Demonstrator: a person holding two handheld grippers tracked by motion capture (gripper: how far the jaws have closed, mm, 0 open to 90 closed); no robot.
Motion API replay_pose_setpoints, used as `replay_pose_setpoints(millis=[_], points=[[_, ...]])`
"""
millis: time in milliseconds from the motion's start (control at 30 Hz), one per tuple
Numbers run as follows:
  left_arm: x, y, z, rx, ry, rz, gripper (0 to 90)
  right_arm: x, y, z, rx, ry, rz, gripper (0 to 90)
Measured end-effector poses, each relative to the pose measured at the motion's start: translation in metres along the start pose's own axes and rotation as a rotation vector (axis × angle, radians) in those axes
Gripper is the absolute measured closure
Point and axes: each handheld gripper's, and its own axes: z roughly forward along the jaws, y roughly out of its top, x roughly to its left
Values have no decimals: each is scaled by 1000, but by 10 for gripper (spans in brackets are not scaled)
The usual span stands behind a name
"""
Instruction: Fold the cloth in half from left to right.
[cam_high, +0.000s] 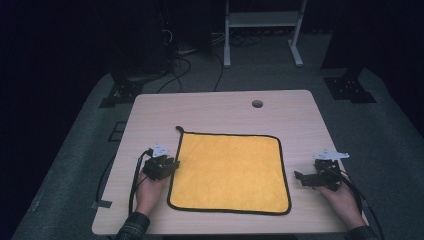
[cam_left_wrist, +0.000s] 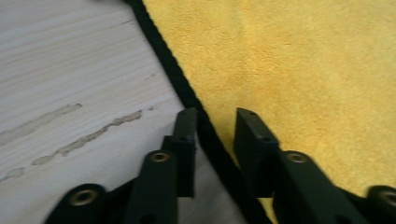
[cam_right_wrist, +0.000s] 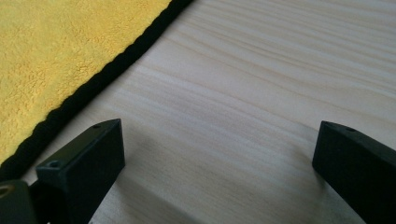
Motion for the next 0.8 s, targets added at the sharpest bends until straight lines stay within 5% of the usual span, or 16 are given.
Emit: replay_pose_setpoints(millis=[133, 367, 567, 800], points=[[-1, 1, 1, 5, -31, -28, 840, 0, 0, 0, 0, 0, 0, 15], [4, 0, 1, -2, -65, -54, 861, 0, 0, 0, 1, 3, -2, 15], [14, 0, -7, -98, -173, -139, 859, 0, -1, -1, 0, 8, -6, 15], [9, 7, -15, -170, -261, -139, 857, 0, -1, -1, 0, 8, -7, 15]])
